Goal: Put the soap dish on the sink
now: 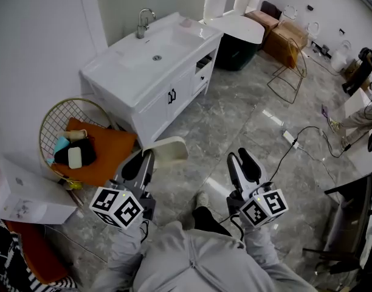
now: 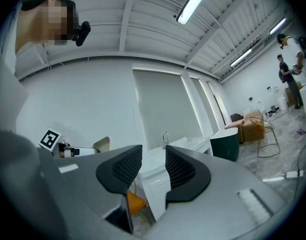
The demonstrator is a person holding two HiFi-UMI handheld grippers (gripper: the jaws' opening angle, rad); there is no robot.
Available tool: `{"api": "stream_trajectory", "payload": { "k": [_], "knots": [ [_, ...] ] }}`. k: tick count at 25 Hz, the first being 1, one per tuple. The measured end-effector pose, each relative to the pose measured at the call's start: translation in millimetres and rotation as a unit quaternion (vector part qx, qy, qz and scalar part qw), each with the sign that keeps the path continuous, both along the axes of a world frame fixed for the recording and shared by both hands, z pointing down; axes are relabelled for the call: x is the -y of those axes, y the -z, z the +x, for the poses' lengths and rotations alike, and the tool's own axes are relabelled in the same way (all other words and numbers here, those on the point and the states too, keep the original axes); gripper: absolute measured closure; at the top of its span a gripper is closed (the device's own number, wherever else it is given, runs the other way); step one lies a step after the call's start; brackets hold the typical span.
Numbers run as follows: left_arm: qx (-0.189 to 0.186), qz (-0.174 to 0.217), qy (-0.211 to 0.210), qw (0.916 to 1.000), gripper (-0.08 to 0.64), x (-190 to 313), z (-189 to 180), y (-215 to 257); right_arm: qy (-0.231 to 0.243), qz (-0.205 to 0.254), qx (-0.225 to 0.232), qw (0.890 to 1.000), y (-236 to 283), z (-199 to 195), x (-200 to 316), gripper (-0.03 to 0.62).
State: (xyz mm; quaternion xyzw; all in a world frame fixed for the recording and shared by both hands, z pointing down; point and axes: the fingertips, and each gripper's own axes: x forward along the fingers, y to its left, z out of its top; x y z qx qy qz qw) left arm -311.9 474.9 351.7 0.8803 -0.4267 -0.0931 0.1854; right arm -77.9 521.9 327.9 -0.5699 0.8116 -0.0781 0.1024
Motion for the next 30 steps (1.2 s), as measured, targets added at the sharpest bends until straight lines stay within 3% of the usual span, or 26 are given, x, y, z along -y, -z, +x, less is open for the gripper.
{"api": "stream_trajectory", "payload": {
  "k": [17,30],
  "knots": [
    [0.020,-0.007,0.044,0.9988,0.460,185.9,118.9,5.5,0.046,0.004,0.027,0.999,-1.2,124.0,201.9,0.460],
    [0.039,-0.020,0.024,0.9987,0.460,320.3,182.9,-6.0,0.033,-0.013,0.028,0.999,-19.6,183.2,327.3,0.460]
  ]
}}
